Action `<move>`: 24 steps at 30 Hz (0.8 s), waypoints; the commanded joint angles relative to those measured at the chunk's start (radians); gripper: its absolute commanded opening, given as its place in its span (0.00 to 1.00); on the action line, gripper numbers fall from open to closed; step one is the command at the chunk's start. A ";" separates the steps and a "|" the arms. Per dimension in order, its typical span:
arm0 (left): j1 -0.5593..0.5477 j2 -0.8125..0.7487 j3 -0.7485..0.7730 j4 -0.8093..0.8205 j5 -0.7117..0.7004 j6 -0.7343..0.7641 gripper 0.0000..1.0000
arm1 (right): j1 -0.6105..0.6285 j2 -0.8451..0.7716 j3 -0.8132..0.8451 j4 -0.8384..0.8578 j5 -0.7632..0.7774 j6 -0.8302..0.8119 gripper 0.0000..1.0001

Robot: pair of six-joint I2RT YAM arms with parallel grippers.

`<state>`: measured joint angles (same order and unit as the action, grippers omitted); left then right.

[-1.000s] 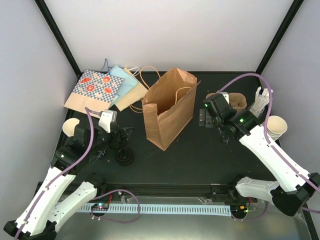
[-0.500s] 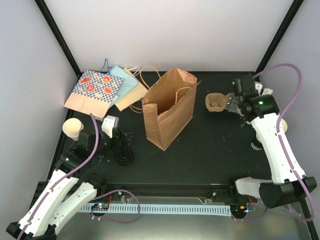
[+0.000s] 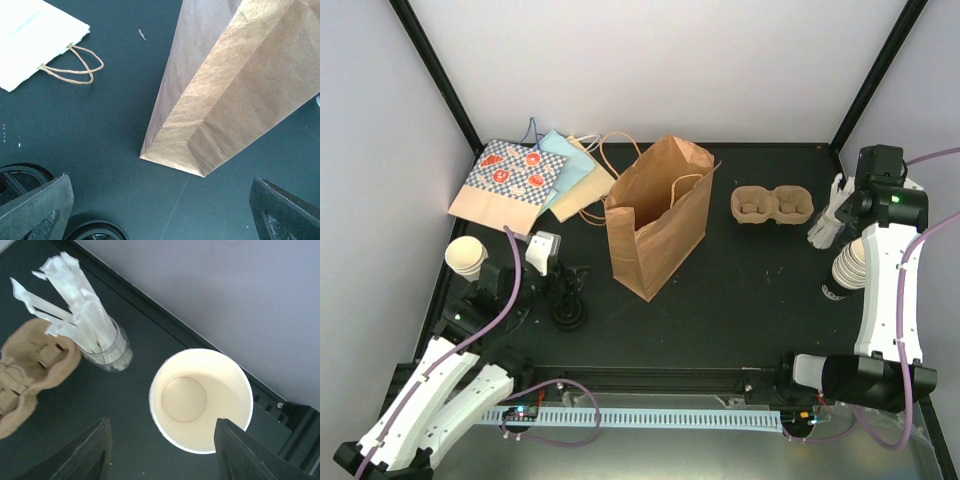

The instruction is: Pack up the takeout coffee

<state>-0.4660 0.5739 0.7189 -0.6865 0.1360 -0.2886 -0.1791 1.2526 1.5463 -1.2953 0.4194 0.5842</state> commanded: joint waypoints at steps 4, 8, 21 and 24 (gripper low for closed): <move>0.003 0.006 -0.003 0.024 0.049 0.020 0.99 | -0.031 0.035 -0.033 -0.015 -0.045 0.026 0.57; 0.003 0.006 -0.003 0.020 0.058 0.019 0.99 | -0.047 0.064 -0.047 -0.011 -0.034 0.017 0.58; 0.000 0.029 0.001 0.006 0.054 0.010 0.99 | -0.122 0.120 -0.118 0.043 -0.145 -0.018 0.50; 0.000 0.035 0.002 0.003 0.054 0.009 0.99 | -0.122 0.118 -0.126 0.055 -0.157 -0.026 0.48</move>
<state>-0.4660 0.5987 0.7151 -0.6876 0.1806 -0.2836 -0.2974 1.3720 1.4326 -1.2686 0.2958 0.5743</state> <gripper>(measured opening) 0.988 0.496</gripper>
